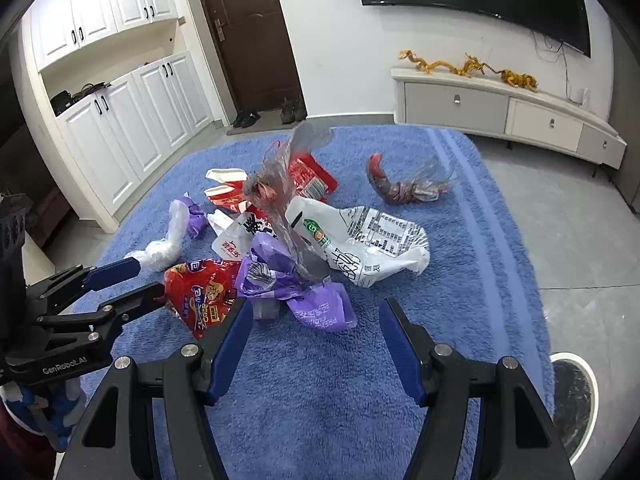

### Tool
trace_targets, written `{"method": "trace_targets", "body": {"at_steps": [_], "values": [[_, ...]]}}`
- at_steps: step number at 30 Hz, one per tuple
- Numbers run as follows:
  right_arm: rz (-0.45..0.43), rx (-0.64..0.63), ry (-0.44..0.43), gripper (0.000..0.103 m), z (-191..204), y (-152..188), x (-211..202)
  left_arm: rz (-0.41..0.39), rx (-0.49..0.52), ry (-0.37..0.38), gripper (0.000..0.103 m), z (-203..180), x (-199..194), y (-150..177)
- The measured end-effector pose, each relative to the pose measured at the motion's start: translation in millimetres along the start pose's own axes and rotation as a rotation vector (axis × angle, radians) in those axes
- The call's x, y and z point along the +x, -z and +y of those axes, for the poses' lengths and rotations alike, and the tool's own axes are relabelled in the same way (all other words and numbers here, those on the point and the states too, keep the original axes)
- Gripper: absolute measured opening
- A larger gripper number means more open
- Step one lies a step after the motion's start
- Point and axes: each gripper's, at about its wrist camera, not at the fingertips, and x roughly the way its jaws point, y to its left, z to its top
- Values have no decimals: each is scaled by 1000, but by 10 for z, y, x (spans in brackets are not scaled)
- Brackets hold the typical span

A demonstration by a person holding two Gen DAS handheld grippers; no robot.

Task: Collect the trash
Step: 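Grasp the red snack wrapper with the left gripper while the right grasps the purple bag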

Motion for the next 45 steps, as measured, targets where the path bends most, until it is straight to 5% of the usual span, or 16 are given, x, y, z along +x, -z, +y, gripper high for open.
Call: {"method": "trace_targets", "body": {"at_steps": [12, 15, 17, 19, 28, 29, 31, 34, 45], "values": [[58, 42, -82, 43, -239, -11, 385, 60, -53, 122, 63, 20, 283, -90], [58, 50, -113, 34, -262, 11, 397, 81, -65, 162, 63, -15, 349, -105], [48, 46, -118, 15, -278, 23, 365, 86, -61, 180, 63, -61, 359, -113], [32, 44, -124, 10, -312, 43, 299, 86, -50, 209, 63, -133, 345, -116], [-31, 50, -84, 8, -546, 233, -148, 136, -31, 270, 61, -476, 492, -102], [-34, 57, -79, 8, -577, 250, -187, 141, -30, 269, 57, -517, 512, -95], [-43, 71, -68, 8, -659, 326, -293, 164, -24, 281, 32, -578, 556, -84], [-58, 84, -58, 8, -747, 404, -433, 170, -13, 276, 15, -666, 555, -50], [-146, 110, -76, 7, -940, 568, -898, 118, -2, 287, 8, -846, 61, 49]]}}
